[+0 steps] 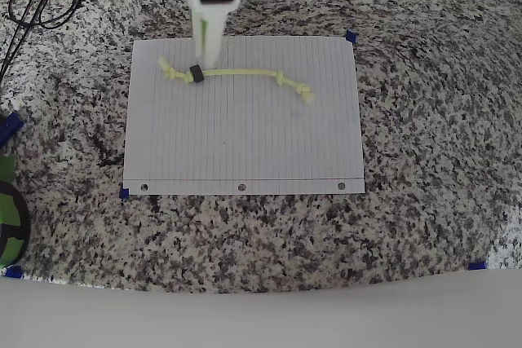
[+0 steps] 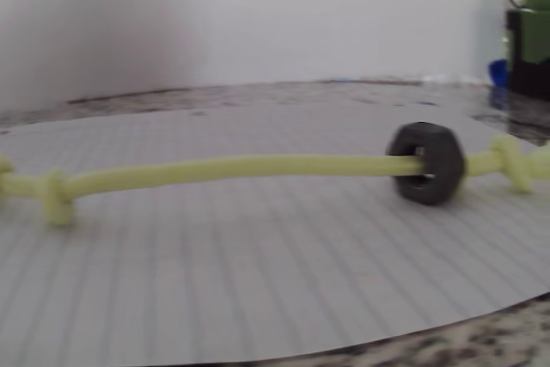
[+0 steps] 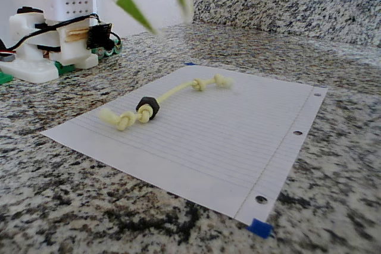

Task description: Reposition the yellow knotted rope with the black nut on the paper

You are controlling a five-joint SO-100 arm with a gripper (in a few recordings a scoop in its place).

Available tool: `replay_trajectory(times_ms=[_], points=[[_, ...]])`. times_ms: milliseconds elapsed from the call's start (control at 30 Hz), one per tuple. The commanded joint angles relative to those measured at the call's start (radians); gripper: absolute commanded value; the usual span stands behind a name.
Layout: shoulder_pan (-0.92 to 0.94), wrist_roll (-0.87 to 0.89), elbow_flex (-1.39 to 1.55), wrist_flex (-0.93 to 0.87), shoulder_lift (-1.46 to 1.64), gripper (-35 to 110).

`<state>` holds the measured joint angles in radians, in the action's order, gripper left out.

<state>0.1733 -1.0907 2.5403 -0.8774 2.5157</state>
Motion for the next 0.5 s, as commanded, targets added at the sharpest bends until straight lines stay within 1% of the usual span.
replay_trajectory(times_ms=[0,100,200,333,467], points=[[0.072,-0.144,-0.121,-0.054,-0.161,38],[0.132,-0.247,-0.192,-0.095,-0.273,38],[0.179,-0.310,-0.242,-0.156,-0.364,38],[0.209,-0.310,-0.290,-0.216,-0.466,38],[0.238,-0.337,-0.321,-0.215,-0.535,38]])
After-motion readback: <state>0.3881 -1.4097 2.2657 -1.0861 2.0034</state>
